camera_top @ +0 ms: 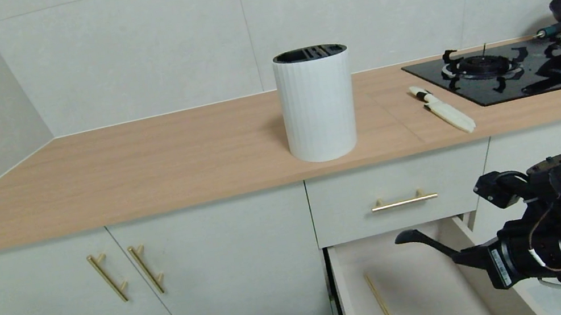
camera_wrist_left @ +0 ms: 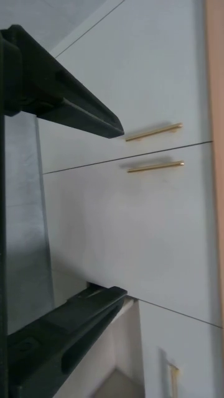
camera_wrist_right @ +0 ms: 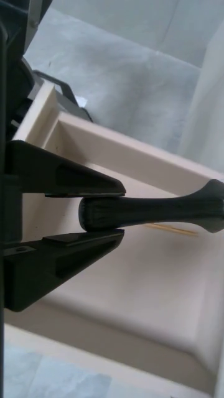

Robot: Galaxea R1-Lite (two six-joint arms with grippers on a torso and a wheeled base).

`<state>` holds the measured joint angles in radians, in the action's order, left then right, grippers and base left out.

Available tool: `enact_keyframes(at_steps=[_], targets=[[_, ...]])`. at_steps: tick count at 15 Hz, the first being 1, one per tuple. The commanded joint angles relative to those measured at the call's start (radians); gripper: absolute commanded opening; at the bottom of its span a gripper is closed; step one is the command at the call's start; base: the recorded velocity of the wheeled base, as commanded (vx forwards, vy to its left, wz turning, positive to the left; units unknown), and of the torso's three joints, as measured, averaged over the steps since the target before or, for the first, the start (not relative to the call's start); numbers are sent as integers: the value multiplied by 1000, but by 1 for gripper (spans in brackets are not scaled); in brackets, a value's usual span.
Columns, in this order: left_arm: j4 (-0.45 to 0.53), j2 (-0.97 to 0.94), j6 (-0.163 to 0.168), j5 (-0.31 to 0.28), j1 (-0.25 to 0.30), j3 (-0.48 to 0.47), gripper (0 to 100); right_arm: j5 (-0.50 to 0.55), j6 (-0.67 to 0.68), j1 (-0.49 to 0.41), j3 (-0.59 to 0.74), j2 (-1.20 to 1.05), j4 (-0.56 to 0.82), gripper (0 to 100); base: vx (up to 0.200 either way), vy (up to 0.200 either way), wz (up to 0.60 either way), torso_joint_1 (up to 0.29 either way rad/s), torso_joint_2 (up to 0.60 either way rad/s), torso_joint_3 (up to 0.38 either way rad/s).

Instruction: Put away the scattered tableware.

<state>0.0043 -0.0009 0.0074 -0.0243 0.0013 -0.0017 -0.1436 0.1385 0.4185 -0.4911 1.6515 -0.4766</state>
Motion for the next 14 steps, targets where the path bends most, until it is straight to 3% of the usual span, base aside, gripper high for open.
enact_keyframes(at_steps=[1,11,14], targets=[[0,1,0,0,0,0,100,-1,0,0,0,10,0,0,0,0,0,-173,476,290],[0,1,0,0,0,0,100,-1,-7,0,2,11,0,0,0,0,0,-138,457,318],[0,1,0,0,0,0,100,-1,-11,0,2,14,0,0,0,0,0,-33,196,142]])
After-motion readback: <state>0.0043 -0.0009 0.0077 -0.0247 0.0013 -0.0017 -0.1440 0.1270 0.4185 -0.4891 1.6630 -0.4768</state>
